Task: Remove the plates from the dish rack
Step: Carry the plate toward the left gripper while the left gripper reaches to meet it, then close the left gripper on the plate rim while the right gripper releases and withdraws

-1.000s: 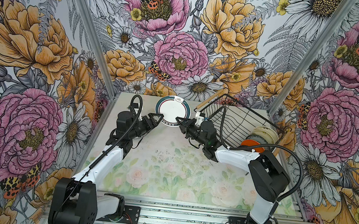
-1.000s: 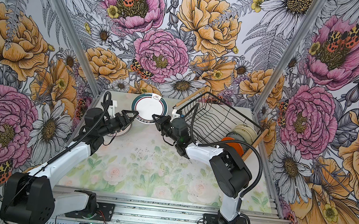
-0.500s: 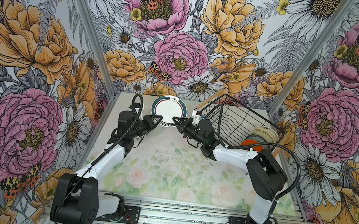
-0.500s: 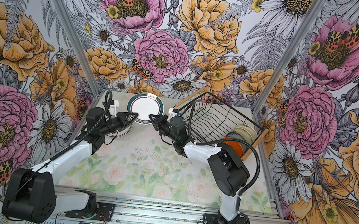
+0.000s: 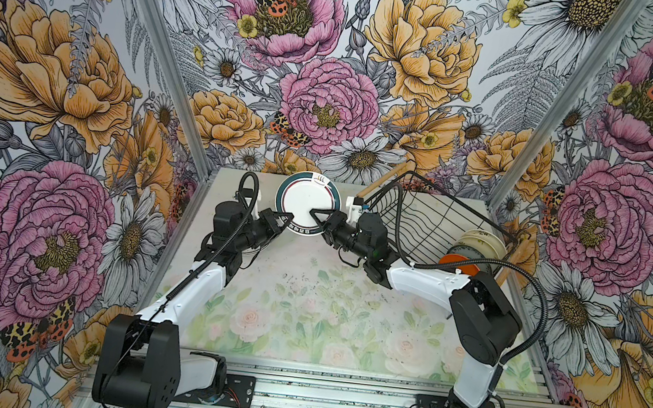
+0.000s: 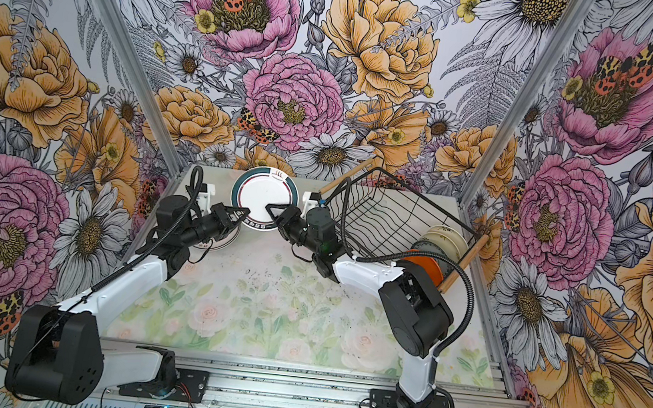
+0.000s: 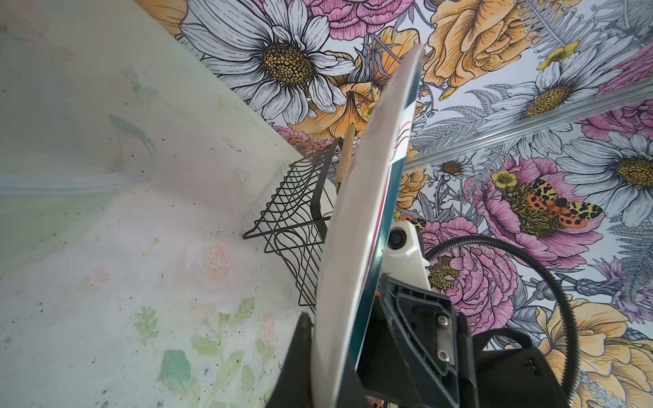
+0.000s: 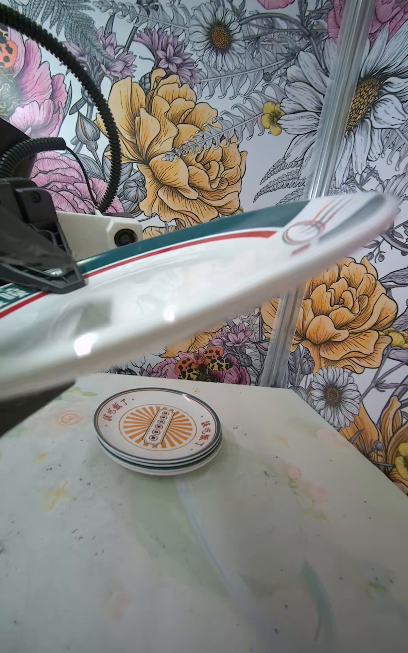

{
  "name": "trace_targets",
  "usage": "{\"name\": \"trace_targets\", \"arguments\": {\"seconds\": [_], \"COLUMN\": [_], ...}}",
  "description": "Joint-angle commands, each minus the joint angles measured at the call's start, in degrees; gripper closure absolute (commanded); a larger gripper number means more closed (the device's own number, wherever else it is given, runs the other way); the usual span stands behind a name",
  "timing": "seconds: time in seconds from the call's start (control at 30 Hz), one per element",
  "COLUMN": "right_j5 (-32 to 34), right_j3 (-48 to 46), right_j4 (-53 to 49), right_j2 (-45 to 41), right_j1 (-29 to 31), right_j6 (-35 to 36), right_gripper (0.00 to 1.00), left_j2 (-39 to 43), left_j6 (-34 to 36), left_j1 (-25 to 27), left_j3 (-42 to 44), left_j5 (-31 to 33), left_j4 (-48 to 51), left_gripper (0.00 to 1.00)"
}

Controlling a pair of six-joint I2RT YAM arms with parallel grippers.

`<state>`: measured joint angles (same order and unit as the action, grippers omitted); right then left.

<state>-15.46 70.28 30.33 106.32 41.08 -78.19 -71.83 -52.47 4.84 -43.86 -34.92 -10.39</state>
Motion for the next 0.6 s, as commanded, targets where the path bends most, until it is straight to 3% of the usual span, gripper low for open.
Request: {"name": "trace_targets", "arguments": {"seconds": [0.0, 0.03, 0.1, 0.23, 0.3, 0.37, 0.57], "right_j5": [-1.5, -2.1, -0.9, 8.3, 16.7, 29.1, 62.8], "right_j3": [4.9, 6.7, 11.0, 17.9, 19.0, 17.9, 15.6], "right_j4": [-7.9, -12.0, -22.8, -42.0, -47.3, -48.8, -48.5], "right_j2": [-4.6, -5.5, -7.1, -10.1, -12.3, -15.4, -18.1], "right_j1": [0.5, 0.5, 0.4, 0.5, 0.5, 0.8, 0.2], "right_j6": [14.7, 20.4, 31.3, 52.6, 60.9, 68.5, 81.3], "right_gripper": [0.17, 0.02, 0.01, 0.01, 0.00, 0.01, 0.00], "left_j2": [3.8, 5.1, 8.1, 13.4, 14.6, 15.3, 12.7], "left_j6": [1.8, 2.4, 4.3, 8.4, 11.8, 14.6, 13.6], "left_j1": [-2.6, -3.6, -5.9, -12.4, -15.8, -18.3, -22.2], "left_j3": [-1.2, -1.2, -1.6, -3.1, -5.0, -6.0, -3.7], "left_j5": [-2.4, -2.6, -2.6, -2.5, 0.2, 5.0, 16.0], "left_j4": [1.6, 3.3, 8.2, 19.4, 28.3, 35.3, 37.9], "left_gripper": [0.99, 0.99, 0.99, 0.99, 1.00, 1.00, 0.99]}}
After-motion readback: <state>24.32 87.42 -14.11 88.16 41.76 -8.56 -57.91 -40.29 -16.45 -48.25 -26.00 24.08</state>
